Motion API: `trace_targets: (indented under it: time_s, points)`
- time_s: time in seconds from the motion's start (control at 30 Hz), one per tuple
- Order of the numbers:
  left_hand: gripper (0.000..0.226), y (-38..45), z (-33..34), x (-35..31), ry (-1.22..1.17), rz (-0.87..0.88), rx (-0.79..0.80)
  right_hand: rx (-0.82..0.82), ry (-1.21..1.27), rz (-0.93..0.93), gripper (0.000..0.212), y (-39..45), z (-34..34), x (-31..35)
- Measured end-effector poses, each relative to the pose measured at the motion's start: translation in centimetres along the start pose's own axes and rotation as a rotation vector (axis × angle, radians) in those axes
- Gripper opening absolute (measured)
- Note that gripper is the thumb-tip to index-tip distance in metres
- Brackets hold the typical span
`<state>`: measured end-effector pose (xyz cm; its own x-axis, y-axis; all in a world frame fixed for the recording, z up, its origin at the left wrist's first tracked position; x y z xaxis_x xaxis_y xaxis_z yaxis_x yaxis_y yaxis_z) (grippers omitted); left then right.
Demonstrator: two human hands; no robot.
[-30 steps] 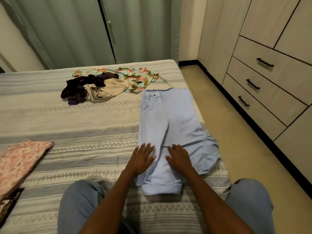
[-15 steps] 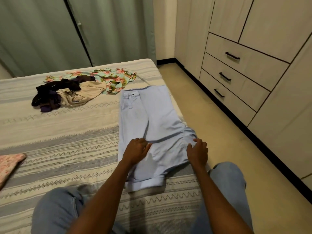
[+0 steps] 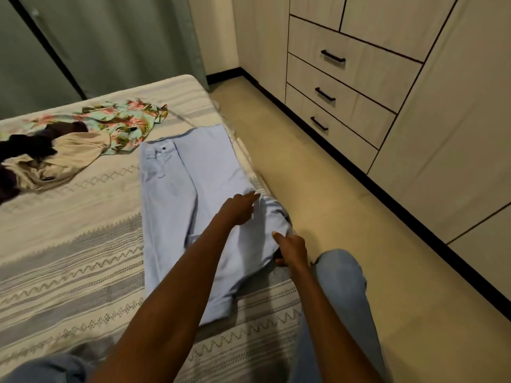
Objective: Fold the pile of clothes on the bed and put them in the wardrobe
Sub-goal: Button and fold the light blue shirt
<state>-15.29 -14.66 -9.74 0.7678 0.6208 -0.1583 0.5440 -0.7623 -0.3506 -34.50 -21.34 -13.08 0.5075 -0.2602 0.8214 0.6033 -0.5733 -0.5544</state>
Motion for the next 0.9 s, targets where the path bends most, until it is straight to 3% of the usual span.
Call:
trace_targets:
  time_s: [0.07, 0.13, 0.27, 0.47, 0.63, 0.77, 0.9]
  points:
    - [0.060, 2.0, 0.1, -0.5, 0.064, 0.004, 0.050, -0.043, 0.027, 0.029, 0.035, 0.5, -0.3, -0.8]
    - [0.057, 3.3, 0.3, -0.8, 0.149, 0.001, 0.064, -0.035, 0.073, 0.066, 0.029, 0.6, -0.5, -1.9]
    - [0.034, 4.9, 0.2, -1.7, 0.312, -0.036, -0.126, 0.020, 0.078, 0.100, 0.021, 0.4, -1.0, -2.0]
    - [0.027, 6.1, -2.1, -2.1, 0.287, -0.028, -0.099, 0.054, 0.127, 0.191, 0.018, 1.0, -1.1, -0.9]
    - [0.025, 5.4, -4.4, -1.5, -0.011, 0.009, 0.088, -0.077, 0.144, -0.023, 0.014, 0.3, -0.2, -0.5]
    - [0.038, 3.3, -5.6, 0.9, -0.050, -0.006, 0.144, -0.123, 0.264, -0.194, 0.012, -2.0, 2.0, 1.0]
    - [0.029, 1.1, -7.3, 2.9, -0.271, -0.034, 0.034, -0.139, 0.253, -0.373, 0.010, -4.4, 4.8, 2.8]
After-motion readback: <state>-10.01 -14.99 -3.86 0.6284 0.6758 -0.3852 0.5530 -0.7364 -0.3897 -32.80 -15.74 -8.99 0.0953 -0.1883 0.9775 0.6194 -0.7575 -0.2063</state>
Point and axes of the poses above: each hand's wrist, its own y-axis towards the middle knuckle, its own z-axis out of the palm, x = y × z, the point moved 2 cm from there along y, towards the middle knuckle, and after that the axes turned 6 degrees about x, right-handed, at the moved point
